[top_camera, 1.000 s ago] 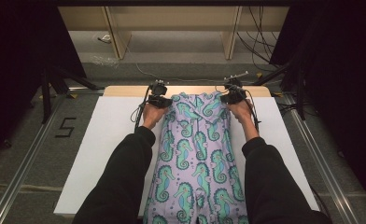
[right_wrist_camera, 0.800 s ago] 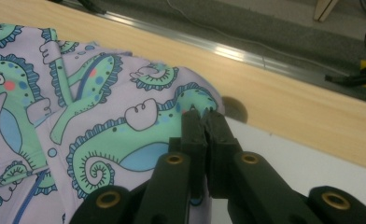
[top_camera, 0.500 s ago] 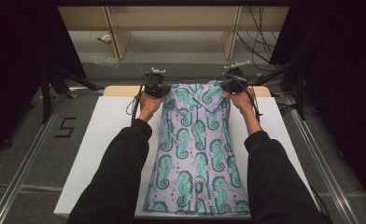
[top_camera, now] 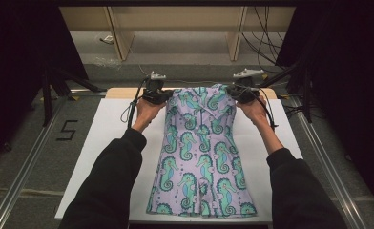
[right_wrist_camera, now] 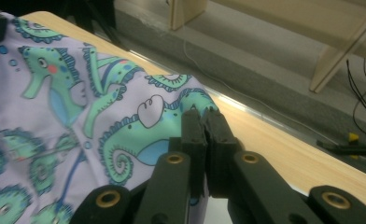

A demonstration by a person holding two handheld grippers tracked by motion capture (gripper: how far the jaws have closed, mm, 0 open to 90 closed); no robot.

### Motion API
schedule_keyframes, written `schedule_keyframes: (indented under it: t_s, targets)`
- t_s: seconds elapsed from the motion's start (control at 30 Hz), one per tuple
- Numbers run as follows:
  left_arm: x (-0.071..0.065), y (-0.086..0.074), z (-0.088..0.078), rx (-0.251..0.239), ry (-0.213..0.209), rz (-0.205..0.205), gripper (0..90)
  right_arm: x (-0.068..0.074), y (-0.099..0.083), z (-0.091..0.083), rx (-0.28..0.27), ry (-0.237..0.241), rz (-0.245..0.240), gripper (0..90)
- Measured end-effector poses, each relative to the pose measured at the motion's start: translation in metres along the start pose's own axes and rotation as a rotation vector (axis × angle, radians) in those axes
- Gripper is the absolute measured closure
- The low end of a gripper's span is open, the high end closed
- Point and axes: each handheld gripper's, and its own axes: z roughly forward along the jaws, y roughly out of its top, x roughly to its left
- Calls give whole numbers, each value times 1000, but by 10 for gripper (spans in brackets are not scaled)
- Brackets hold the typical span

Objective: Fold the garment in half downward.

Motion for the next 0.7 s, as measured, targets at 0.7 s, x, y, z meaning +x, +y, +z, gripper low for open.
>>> schedule_keyframes:
  t_s: [0.7]
  targets:
    - [-47,-64,-67,-102,-76,124,858,47,-57,-63,-107,6,-126,883]
